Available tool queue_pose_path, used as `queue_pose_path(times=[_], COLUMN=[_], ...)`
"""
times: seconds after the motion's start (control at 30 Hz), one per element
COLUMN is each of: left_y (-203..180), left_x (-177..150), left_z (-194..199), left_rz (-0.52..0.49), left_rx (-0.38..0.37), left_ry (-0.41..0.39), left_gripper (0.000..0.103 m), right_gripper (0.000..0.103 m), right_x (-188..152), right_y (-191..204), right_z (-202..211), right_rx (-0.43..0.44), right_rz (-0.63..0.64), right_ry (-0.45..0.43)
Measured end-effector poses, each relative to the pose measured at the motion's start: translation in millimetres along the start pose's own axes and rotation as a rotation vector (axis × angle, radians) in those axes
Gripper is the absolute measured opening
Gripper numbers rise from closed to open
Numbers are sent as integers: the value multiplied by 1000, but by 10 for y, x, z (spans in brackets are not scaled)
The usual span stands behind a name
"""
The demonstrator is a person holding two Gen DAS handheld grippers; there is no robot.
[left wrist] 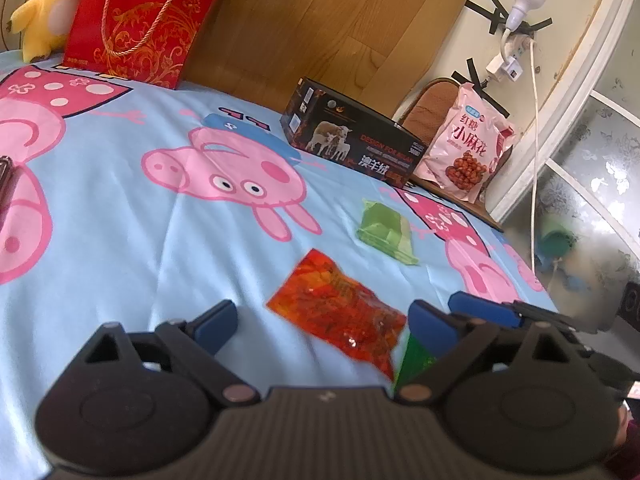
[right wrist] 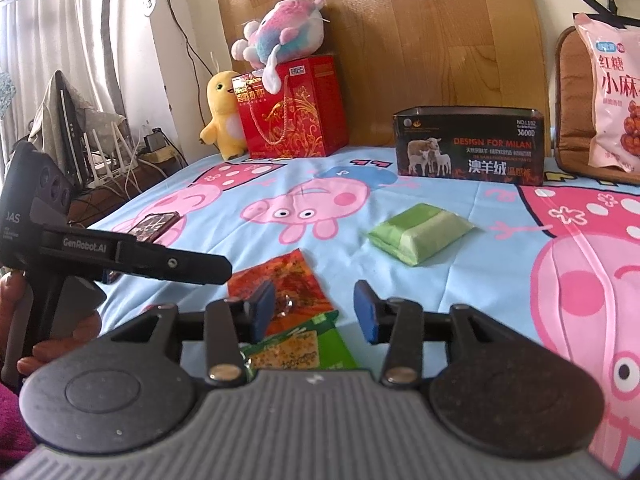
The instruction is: Organize snacks
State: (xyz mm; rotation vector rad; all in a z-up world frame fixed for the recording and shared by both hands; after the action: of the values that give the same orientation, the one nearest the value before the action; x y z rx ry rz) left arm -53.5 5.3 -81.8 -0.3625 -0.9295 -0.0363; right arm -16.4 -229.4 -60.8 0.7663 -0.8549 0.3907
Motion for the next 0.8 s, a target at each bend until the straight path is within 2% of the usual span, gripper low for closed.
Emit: queue_pose_path(times=[0.27, 0.5, 0.67, 0.8], left_y=[18, 123, 86, 27], left_x=[52, 216, 290, 275], left_z=[-7, 94, 7, -128], left_rz=[20, 31, 13, 7], left_rx=[-37, -33, -68, -74], left_ry=[0, -46, -25, 13], left_gripper=[95, 94, 93, 93], right_gripper=[48, 48, 48, 51], right_x=[13, -55, -109, -142], right_y=[-4, 73, 104, 149], right_z=[34, 86, 88, 81], right_rx=[2, 31, 69, 60], right_rz=[-10, 28, 26, 66], right_ry=[-2, 39, 85, 98])
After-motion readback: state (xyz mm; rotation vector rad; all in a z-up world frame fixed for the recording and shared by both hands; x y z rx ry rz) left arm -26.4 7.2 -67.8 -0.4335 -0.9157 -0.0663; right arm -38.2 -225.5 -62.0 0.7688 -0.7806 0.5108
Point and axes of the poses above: each gripper's, at about its wrist camera, not at the fingertips, and z roughly against the way its jaws point, y to its left, x to its top, the point moved 3 cm from there along -z, roughly the way its jaws point, and after that the axes turned 14 degrees about -z, right-handed, at the moved point
